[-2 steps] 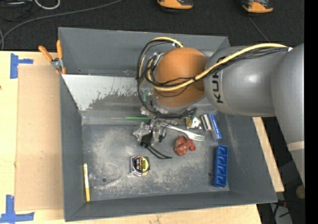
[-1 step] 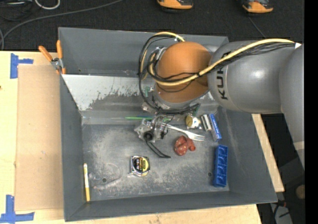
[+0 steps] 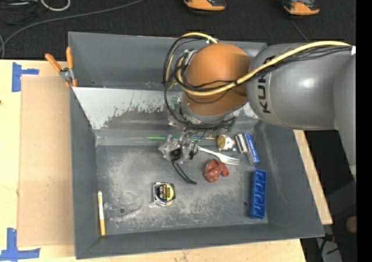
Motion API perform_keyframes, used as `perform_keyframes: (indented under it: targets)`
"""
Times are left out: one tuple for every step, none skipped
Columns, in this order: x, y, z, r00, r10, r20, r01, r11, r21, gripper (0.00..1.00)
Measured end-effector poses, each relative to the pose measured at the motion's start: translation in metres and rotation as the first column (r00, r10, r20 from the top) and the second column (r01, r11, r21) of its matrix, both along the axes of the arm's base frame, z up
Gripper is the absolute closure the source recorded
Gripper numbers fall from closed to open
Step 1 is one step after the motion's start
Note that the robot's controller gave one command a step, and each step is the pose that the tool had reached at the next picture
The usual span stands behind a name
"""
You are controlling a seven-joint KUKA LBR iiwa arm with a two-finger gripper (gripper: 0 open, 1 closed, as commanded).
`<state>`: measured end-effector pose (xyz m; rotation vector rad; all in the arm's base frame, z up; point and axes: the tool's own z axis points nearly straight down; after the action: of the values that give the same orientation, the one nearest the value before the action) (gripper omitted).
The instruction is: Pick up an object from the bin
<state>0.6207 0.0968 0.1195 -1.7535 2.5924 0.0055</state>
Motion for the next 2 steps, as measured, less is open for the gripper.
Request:
perform_keyframes:
  targets:
    - [0.000, 0.001, 0.008, 1.000, -0.002, -0.001, 0.002, 1.000, 0.001, 1.00]
    - [-0.001, 0.001, 0.026, 1.000, -0.005, -0.004, 0.005, 1.000, 0.001, 1.00]
